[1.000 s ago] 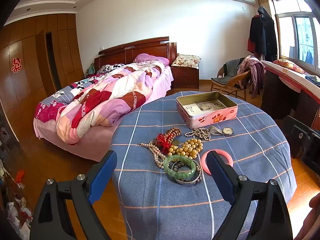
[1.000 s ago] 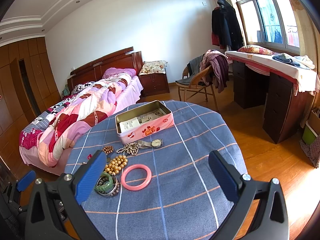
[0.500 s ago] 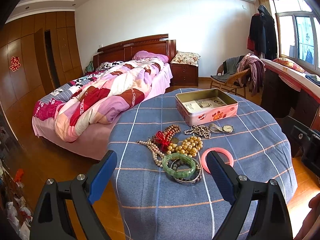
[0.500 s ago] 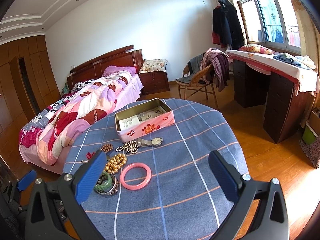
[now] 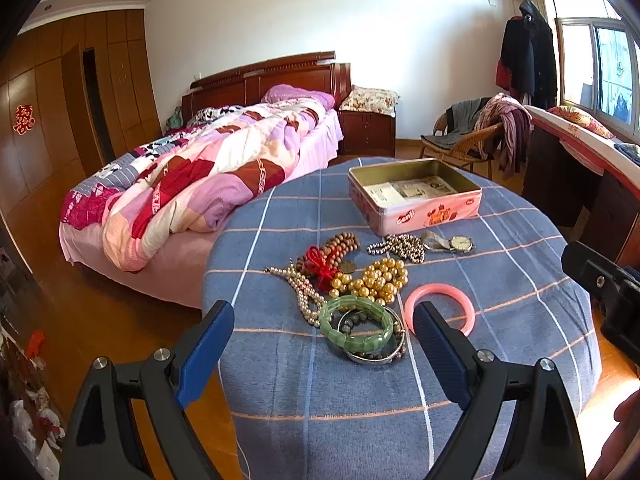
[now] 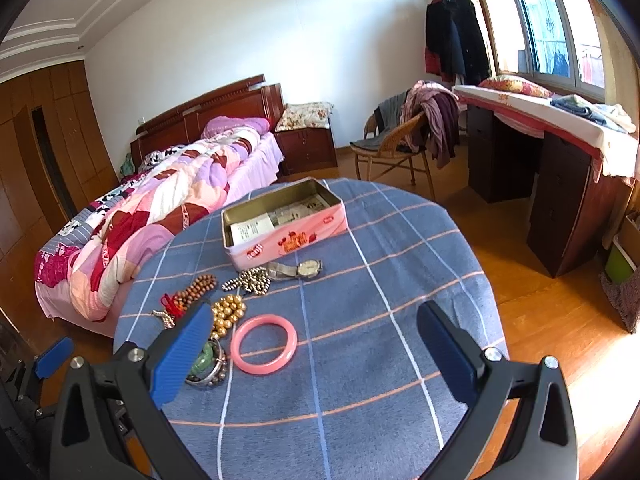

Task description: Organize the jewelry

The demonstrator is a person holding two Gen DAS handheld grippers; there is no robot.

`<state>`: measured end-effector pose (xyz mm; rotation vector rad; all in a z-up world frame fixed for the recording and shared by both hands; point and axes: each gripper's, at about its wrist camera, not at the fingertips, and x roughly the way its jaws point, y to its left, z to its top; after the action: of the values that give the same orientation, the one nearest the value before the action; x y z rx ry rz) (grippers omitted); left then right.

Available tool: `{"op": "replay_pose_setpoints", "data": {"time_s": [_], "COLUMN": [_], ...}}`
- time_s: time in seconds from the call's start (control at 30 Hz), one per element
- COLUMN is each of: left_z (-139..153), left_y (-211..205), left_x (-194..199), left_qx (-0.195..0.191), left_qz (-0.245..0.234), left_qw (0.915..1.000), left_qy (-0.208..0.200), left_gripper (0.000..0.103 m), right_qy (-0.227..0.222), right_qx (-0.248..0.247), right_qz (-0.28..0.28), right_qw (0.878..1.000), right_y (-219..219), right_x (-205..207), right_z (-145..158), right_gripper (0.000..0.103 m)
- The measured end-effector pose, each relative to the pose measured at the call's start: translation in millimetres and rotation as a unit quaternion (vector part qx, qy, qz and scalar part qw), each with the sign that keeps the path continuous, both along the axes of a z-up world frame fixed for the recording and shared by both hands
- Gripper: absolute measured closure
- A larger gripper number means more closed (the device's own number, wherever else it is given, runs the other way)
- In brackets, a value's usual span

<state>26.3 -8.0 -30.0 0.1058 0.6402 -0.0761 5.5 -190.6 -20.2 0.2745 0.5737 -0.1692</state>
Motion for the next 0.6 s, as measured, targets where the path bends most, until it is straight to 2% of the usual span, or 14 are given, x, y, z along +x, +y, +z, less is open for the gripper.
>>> {"op": "replay_pose_setpoints", "data": {"time_s": [0.2,0.4,0.5,0.6], "left_z": [-17,-42,-53,-62], "left_y": [9,36,45,55], "left_x": [19,31,45,60], "left_qx": [-0.016,-0.046,-0.059,-0.089], "left_qz": [-0.02,-0.046,-0.039,-0.028], "left_qw": [0.999,0.9958,0.9938,0.9897], "left_qy": [0.037,0.065,0.086,0.109], "left_gripper": [0.012,0.012,0.012,0.012], "right_qy": [0.02,0.067,0.099,0.115], "right_qx": [0.004,0.026,0.014,0.004], "right_qz": [0.022,0.081,0.113,0.125], "right_qw": [1.0,0.994,0.989,0.985], "right_y": [-2,-5,6,10], "right_x": [14,33,44,49], "right_z": [-15,-45,-61,-69], "right_gripper": [0.0,0.0,0.002,0.006]}}
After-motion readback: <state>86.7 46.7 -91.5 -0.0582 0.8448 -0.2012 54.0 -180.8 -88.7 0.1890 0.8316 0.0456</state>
